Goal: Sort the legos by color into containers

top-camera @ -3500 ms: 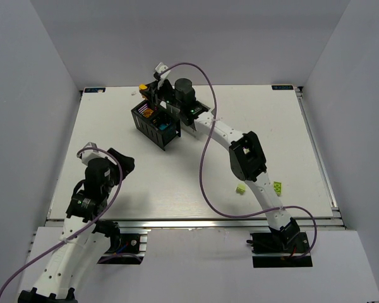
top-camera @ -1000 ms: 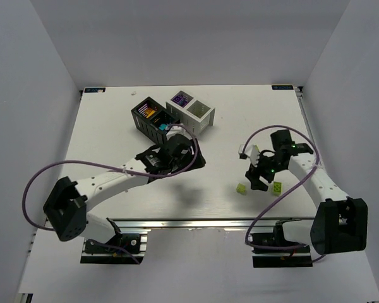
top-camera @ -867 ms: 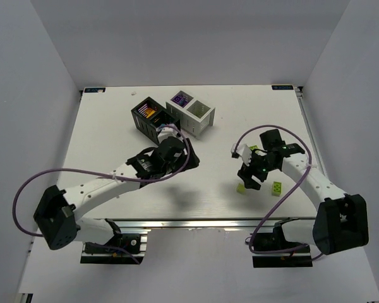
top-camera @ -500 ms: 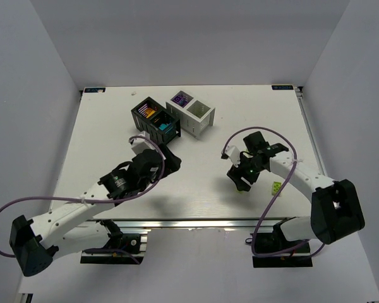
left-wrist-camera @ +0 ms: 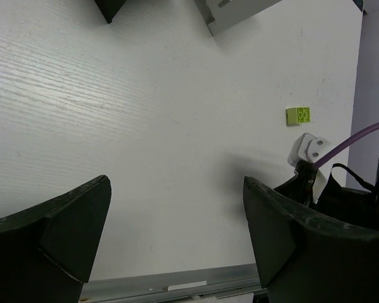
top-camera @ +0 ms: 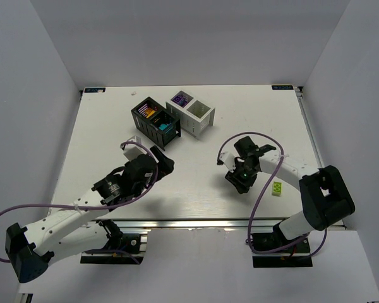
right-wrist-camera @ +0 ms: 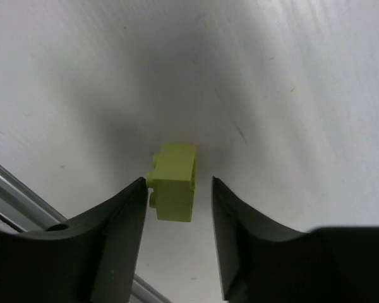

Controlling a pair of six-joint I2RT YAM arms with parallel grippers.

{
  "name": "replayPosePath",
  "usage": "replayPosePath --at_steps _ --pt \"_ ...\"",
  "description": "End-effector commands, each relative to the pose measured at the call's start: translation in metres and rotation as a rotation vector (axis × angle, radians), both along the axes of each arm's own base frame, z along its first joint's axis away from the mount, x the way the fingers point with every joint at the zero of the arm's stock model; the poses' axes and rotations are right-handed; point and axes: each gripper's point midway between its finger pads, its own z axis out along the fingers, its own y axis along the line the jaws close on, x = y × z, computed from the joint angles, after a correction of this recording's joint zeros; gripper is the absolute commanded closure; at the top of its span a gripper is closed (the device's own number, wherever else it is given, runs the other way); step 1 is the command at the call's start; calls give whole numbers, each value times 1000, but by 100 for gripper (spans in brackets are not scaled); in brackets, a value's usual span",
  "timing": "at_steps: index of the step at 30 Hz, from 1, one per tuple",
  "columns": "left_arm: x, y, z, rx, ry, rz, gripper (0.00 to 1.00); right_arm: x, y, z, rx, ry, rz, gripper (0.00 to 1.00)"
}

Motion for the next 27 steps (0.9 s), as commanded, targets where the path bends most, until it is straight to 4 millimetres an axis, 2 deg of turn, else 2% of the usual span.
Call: replayPosePath --at_steps 1,3,4,7,9,11,12,15,17,21,22,23,24,25,27 --pt "3 7 4 5 -17 38 5 -5 -4 -4 -23 1 17 52" --pt "3 7 4 7 -19 39 5 -6 -3 -3 -16 2 30 64" --pt "4 7 4 8 -21 40 5 -7 -2 -3 -10 8 41 75" --pt "5 6 5 10 -26 39 4 -4 3 7 9 1 86 95" --pt "7 5 6 12 -33 35 4 9 15 24 55 -42 120 99" --pt "7 4 6 13 -37 32 4 20 26 44 107 -93 172 100" --pt "8 3 6 10 -40 32 3 35 37 66 150 -156 189 100" --pt "9 3 6 4 -46 31 2 61 61 106 252 -264 227 100" --pt "9 3 6 5 -48 32 3 90 82 147 350 -382 229 100" --pt "9 6 6 7 -52 42 2 136 117 208 502 -512 180 100" --pt "8 6 6 7 -53 39 2 156 129 226 535 -548 167 100" --pt "9 7 6 8 -55 41 2 166 136 236 557 -563 149 100" --pt "9 7 6 8 -57 42 2 183 146 228 569 -525 96 100" --pt "9 7 7 8 -58 43 2 201 155 261 605 -587 77 100" --pt "10 9 7 14 -59 47 2 222 165 268 621 -582 34 100"
